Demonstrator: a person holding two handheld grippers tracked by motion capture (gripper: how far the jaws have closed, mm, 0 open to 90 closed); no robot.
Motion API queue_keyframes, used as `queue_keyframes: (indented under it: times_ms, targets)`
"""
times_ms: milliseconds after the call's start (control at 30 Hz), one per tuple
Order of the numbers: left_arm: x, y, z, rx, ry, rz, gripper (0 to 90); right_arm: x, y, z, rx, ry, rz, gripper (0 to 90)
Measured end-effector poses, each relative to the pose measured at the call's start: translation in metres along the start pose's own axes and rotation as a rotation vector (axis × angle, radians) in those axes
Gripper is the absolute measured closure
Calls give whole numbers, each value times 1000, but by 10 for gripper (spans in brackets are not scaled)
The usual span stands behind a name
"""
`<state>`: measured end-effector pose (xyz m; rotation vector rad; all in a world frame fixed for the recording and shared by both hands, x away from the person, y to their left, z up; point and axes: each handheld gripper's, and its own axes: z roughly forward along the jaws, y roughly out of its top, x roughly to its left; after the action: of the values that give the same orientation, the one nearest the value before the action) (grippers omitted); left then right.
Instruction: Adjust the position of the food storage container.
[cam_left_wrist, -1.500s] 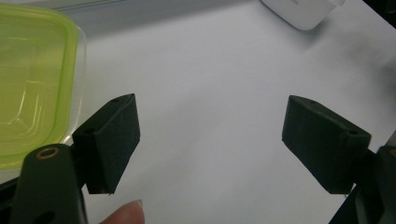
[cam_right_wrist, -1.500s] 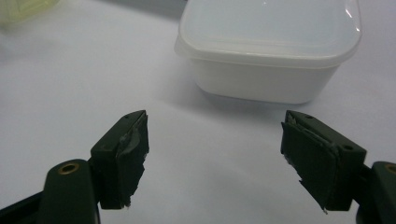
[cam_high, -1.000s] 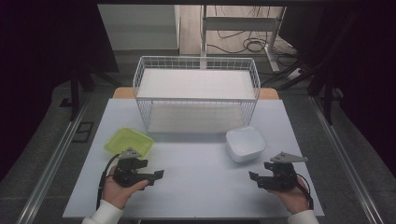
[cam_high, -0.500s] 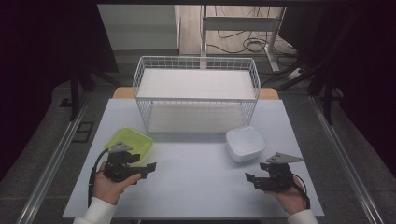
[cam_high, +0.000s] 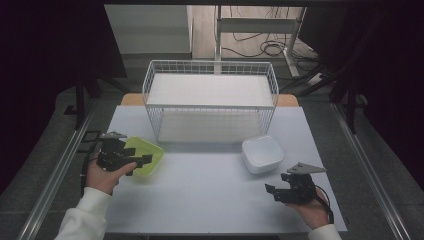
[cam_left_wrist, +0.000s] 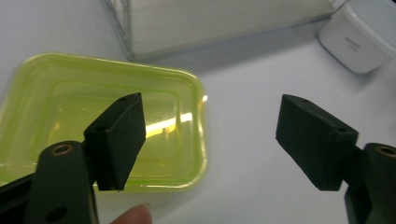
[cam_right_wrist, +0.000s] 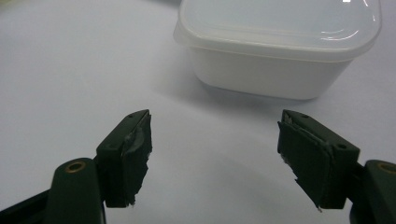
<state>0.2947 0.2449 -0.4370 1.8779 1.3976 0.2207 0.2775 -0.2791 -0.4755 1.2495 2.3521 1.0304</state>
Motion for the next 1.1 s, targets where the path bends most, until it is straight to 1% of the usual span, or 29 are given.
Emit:
queue_keyframes:
  times_ms: [67, 233, 300, 467, 567, 700, 733, 767, 833, 900, 933, 967, 1033, 1067, 1100]
  targets:
    - [8, 3, -1, 1, 17, -9, 266, 1, 0, 1, 0, 0, -4, 261]
    - [32, 10, 1, 20, 56, -23, 301, 0, -1, 3, 13, -9, -14, 261]
    - [41, 12, 1, 29, 74, -40, 313, -1, -1, 3, 19, -12, -11, 261]
    - [56, 17, 1, 37, 113, -44, 340, 0, -2, 3, 18, -12, -19, 261]
    - [66, 20, 3, 46, 130, -56, 359, 0, -1, 4, 19, -13, -22, 261]
    - [82, 22, 9, 70, 149, -76, 396, -2, -1, 4, 24, -15, -18, 261]
    - [82, 22, 9, 70, 149, -76, 410, -2, -1, 4, 24, -15, -18, 261]
    - [87, 22, 11, 80, 156, -81, 410, -2, -1, 5, 25, -15, -18, 261]
    - [95, 22, 14, 94, 159, -93, 453, -3, -1, 6, 28, -15, -22, 261]
    - [102, 22, 16, 96, 160, -105, 490, -4, -1, 6, 30, -16, -21, 261]
    - [107, 22, 17, 95, 160, -113, 540, -4, -1, 7, 29, -15, -25, 261]
    - [111, 22, 18, 93, 157, -116, 567, -4, -1, 7, 30, -15, -25, 261]
    - [117, 22, 20, 102, 162, -108, 657, -4, -1, 7, 32, -17, -28, 261]
    - [119, 23, 22, 115, 174, -99, 697, -4, -1, 7, 32, -17, -28, 261]
    - [120, 24, 25, 135, 196, -80, 736, -4, -1, 7, 32, -17, -29, 261]
